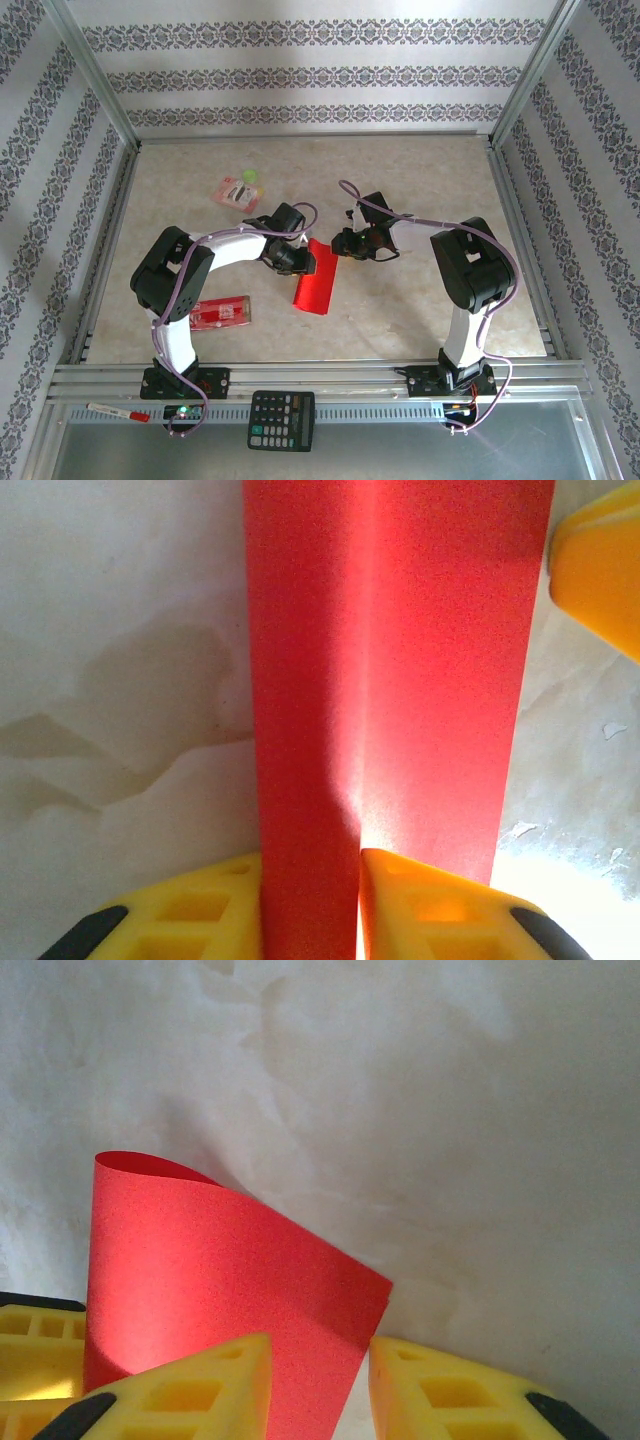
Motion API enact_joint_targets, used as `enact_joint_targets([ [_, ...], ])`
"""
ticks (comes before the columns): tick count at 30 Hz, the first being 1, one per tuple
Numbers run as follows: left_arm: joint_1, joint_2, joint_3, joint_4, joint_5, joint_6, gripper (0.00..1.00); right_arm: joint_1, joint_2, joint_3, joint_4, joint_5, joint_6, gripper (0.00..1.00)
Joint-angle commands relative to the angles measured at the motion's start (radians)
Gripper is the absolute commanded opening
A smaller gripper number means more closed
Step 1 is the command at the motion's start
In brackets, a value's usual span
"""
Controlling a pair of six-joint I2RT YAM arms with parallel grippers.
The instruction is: Fold a paper plane with a square sheet of paper (pick it up from the middle)
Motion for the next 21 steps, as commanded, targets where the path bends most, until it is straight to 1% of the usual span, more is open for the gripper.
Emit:
enact_joint_targets([
  [1,0.001,0.014,-0.039,0.024,-0.058,-0.040,0.28,0.011,0.020,-0.011,0.072,-0.010,0.013,0.32],
  [4,0.000,0.009,-0.052,0.049,-0.058,-0.058,0.28,0.012,0.017,-0.020,0.080,-0.011,0.021,0.31],
  [8,0.000,0.005,-0.058,0.065,-0.048,-0.069,0.24,0.012,0.011,-0.026,0.084,-0.010,0.022,0.31],
  [17,0.000,-0.014,-0.067,0.047,-0.048,-0.054,0.18,0.003,-0.019,-0.023,0.057,-0.011,0.003,0.31],
  [21,0.000,-0.013,-0.066,0.042,-0.039,-0.050,0.16,0.000,-0.032,-0.016,0.028,-0.020,-0.015,0.32],
])
